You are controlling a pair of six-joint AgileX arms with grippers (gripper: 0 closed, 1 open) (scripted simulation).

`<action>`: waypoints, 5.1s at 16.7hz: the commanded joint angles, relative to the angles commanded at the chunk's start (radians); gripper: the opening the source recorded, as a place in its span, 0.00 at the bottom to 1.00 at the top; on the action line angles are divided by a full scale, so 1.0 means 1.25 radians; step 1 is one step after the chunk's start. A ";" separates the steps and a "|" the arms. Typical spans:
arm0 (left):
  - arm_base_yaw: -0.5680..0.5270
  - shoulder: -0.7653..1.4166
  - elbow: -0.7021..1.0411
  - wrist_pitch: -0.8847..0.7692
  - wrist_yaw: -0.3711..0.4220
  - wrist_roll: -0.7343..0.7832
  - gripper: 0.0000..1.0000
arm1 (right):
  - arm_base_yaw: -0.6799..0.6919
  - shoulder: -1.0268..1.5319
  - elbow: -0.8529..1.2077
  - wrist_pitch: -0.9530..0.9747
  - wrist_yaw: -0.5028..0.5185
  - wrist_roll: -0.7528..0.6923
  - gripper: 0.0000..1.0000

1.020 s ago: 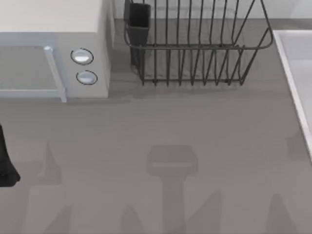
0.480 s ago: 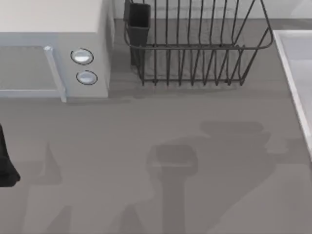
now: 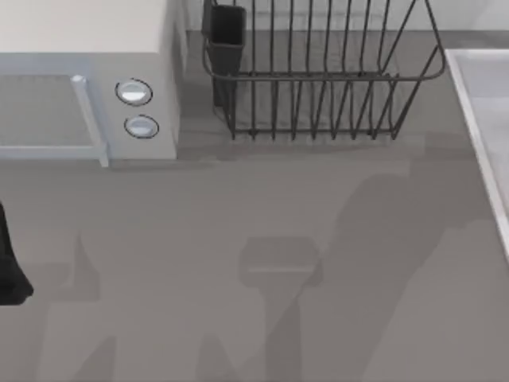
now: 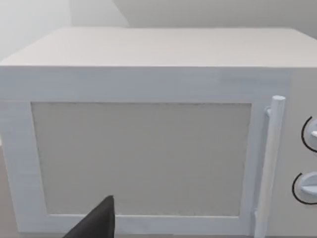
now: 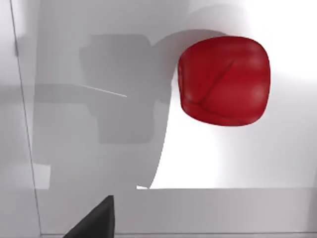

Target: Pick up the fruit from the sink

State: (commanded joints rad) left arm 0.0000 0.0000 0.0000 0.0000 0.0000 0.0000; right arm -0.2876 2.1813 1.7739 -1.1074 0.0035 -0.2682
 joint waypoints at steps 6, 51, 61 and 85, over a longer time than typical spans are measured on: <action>0.000 0.000 0.000 0.000 0.000 0.000 1.00 | -0.009 0.063 0.051 -0.033 0.000 -0.008 1.00; 0.000 0.000 0.000 0.000 0.000 0.000 1.00 | -0.007 0.214 -0.045 0.254 -0.009 0.000 0.00; 0.000 0.000 0.000 0.000 0.000 0.000 1.00 | -0.010 0.154 0.412 -0.288 -0.010 -0.004 0.00; 0.000 0.000 0.000 0.000 0.000 0.000 1.00 | 0.596 0.030 0.356 -0.367 -0.002 0.596 0.00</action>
State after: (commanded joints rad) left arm 0.0000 0.0000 0.0000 0.0000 0.0000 0.0000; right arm 0.4572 2.2186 2.2185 -1.5664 0.0009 0.4766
